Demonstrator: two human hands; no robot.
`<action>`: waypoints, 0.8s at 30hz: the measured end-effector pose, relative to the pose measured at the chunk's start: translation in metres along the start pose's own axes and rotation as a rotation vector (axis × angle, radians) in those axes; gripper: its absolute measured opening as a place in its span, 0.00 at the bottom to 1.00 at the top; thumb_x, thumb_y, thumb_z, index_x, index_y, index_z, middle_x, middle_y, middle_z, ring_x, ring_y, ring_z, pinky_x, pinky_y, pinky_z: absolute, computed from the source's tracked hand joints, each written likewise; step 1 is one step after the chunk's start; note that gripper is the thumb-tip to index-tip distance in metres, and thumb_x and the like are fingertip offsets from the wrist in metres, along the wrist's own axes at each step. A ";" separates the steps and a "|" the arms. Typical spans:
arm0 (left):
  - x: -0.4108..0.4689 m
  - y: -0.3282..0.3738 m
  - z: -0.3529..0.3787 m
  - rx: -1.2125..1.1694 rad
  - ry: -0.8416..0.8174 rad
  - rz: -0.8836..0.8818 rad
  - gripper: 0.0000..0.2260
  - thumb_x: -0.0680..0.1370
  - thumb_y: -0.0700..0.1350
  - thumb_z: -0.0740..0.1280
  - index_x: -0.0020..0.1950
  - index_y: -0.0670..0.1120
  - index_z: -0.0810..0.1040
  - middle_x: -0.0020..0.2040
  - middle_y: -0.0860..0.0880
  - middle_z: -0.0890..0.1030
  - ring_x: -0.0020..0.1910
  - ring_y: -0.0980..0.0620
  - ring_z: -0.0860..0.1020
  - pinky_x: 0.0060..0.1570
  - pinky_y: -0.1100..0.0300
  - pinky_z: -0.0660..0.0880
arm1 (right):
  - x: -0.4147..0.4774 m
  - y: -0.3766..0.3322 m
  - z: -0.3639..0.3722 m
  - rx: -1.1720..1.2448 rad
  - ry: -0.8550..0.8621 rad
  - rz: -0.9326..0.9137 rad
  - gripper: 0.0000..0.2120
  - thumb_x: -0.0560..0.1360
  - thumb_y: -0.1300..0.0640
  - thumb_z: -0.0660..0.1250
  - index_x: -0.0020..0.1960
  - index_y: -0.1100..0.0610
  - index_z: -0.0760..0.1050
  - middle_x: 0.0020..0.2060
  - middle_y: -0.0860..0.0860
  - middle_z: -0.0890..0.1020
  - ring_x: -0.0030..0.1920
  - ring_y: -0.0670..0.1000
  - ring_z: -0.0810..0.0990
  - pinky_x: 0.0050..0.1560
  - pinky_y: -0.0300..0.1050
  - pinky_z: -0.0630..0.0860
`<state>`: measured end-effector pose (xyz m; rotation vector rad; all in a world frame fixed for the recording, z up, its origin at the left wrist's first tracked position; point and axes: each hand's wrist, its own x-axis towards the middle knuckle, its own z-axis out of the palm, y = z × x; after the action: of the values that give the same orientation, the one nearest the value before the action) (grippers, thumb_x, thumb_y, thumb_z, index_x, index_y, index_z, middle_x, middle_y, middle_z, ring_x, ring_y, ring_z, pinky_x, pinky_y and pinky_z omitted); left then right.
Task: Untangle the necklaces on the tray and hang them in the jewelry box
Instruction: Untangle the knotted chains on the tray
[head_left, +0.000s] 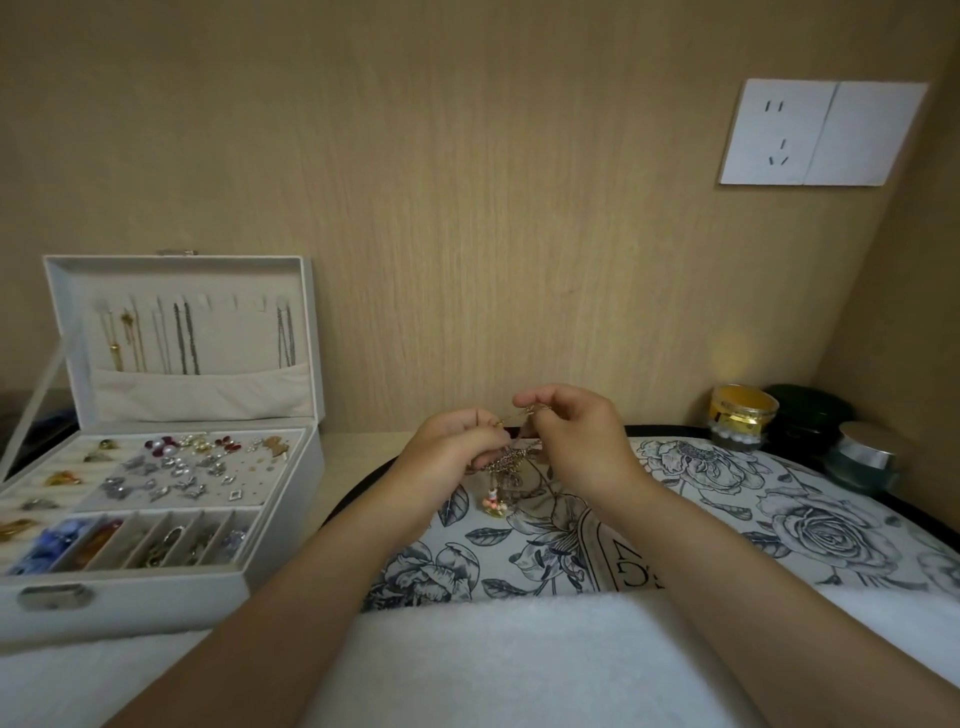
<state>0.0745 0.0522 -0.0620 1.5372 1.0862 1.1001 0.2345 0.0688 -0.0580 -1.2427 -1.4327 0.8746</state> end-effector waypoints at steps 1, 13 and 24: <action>0.000 -0.001 -0.001 -0.027 0.005 0.009 0.08 0.79 0.42 0.66 0.40 0.45 0.77 0.29 0.52 0.71 0.33 0.55 0.71 0.48 0.56 0.66 | -0.001 -0.004 -0.001 0.164 -0.085 0.075 0.13 0.80 0.65 0.61 0.51 0.52 0.82 0.36 0.49 0.81 0.31 0.48 0.73 0.37 0.43 0.75; 0.004 -0.011 -0.004 -0.158 0.043 -0.005 0.06 0.77 0.44 0.68 0.40 0.46 0.77 0.28 0.52 0.72 0.36 0.50 0.71 0.52 0.54 0.67 | 0.004 -0.006 -0.024 0.114 -0.398 0.088 0.13 0.74 0.67 0.65 0.54 0.56 0.78 0.31 0.46 0.74 0.31 0.46 0.69 0.39 0.43 0.68; 0.000 -0.006 -0.001 -0.030 0.017 0.034 0.09 0.80 0.40 0.65 0.40 0.45 0.77 0.28 0.51 0.74 0.32 0.55 0.73 0.57 0.58 0.68 | 0.006 0.000 -0.014 -0.269 0.062 0.064 0.12 0.74 0.53 0.74 0.40 0.63 0.82 0.28 0.54 0.83 0.23 0.52 0.77 0.30 0.46 0.78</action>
<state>0.0731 0.0529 -0.0674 1.5305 1.0533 1.1494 0.2483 0.0731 -0.0539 -1.5102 -1.5029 0.6951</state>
